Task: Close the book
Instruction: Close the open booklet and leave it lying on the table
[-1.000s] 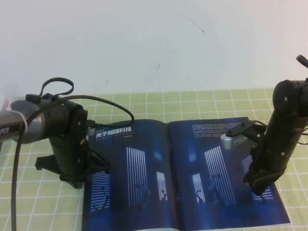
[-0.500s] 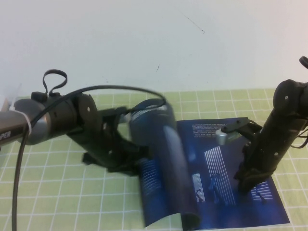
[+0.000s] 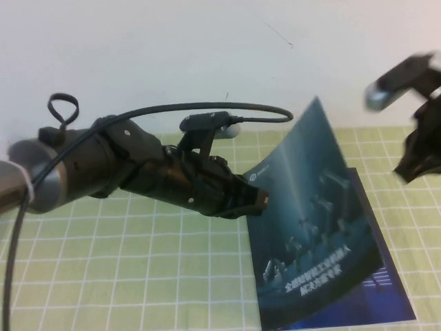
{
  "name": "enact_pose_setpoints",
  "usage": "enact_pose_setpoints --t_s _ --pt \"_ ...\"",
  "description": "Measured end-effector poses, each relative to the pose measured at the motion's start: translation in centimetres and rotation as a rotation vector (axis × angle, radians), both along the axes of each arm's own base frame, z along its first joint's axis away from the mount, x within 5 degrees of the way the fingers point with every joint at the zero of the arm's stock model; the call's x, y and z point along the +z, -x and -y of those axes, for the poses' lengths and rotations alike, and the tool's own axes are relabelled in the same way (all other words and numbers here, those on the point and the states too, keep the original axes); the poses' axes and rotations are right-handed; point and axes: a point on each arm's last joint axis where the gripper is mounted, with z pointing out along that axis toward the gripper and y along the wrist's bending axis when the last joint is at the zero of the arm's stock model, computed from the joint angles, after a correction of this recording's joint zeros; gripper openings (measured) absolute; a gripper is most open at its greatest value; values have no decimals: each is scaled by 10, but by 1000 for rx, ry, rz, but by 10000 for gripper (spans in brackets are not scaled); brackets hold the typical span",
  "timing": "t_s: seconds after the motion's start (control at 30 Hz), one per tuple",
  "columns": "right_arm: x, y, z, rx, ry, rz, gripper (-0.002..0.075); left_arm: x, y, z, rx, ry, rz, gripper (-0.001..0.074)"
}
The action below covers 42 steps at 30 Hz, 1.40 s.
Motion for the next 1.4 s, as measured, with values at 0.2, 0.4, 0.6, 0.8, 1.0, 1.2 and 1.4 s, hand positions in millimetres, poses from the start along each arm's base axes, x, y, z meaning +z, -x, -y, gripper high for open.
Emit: enact_pose_setpoints --t_s 0.2,0.4,0.6,0.8,1.0,1.2,1.4 --pt "75 64 25 -37 -31 236 -3 44 16 -27 32 -158 166 -4" --pt "79 140 47 -84 -64 376 -3 103 44 -82 260 -376 378 -4" --pt "35 212 68 -198 -158 521 -3 131 101 -143 518 -405 557 -4" --pt "-20 252 78 -248 -277 685 -3 97 143 -168 511 -385 630 -4" --pt "-51 261 79 -277 -309 662 -3 68 160 -174 471 -365 662 -4" --pt "-55 261 79 -283 -311 638 -3 65 163 -175 483 -335 637 -4" --pt "-56 262 79 -284 -311 631 -3 64 164 -175 480 -343 632 -4"
